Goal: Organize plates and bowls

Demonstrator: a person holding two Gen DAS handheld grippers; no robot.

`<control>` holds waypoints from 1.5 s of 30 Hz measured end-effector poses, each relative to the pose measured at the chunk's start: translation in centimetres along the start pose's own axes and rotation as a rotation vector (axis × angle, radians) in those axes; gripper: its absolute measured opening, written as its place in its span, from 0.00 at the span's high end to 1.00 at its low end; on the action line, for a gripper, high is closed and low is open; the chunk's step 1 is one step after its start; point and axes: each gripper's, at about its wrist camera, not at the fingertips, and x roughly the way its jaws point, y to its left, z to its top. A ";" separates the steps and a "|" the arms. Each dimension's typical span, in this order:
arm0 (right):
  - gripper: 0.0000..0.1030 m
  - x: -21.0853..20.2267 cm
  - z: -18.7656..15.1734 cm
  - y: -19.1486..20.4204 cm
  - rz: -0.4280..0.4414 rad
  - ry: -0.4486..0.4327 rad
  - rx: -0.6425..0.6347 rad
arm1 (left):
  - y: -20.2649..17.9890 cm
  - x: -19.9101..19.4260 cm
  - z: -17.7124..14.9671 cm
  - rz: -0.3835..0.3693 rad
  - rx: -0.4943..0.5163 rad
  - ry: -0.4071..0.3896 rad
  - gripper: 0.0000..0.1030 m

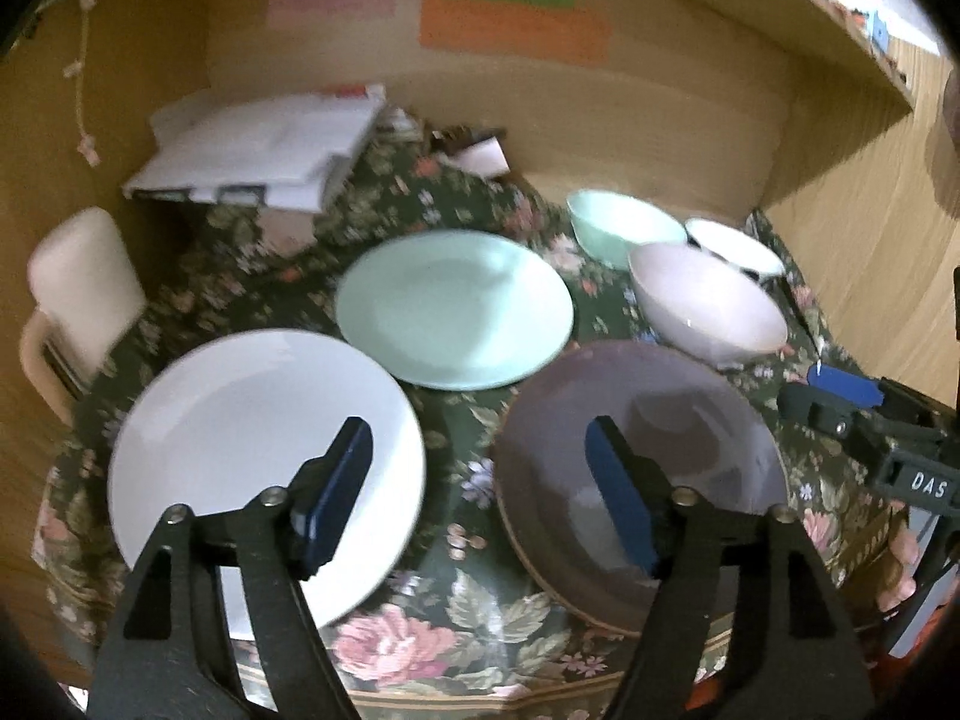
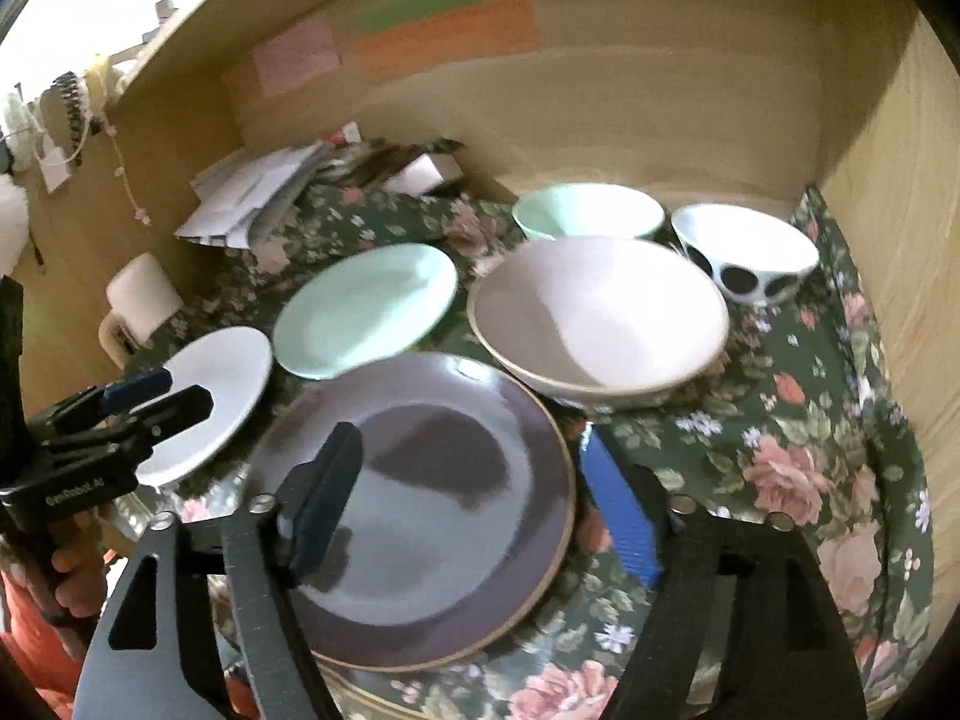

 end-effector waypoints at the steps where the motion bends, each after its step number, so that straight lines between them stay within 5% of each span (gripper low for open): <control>1: 0.28 -0.1 0.2 0.4 0.007 -0.007 -0.007 | 0.3 -0.4 0.2 0.005 -0.004 -0.012 0.27; 14: 0.25 2.1 2.3 6.4 0.119 -0.001 -0.121 | 6.6 -3.9 0.3 0.135 -0.093 -0.095 0.17; 27: 0.25 6.5 2.9 11.7 0.172 0.110 -0.205 | 13.3 -2.3 -2.3 0.233 -0.203 -0.012 0.17; 38: 0.25 11.1 2.6 14.9 0.197 0.244 -0.225 | 17.0 -0.4 -3.9 0.212 -0.240 0.047 0.17; 45: 0.43 13.8 2.4 16.0 0.202 0.316 -0.221 | 18.5 0.9 -4.6 0.179 -0.263 0.101 0.37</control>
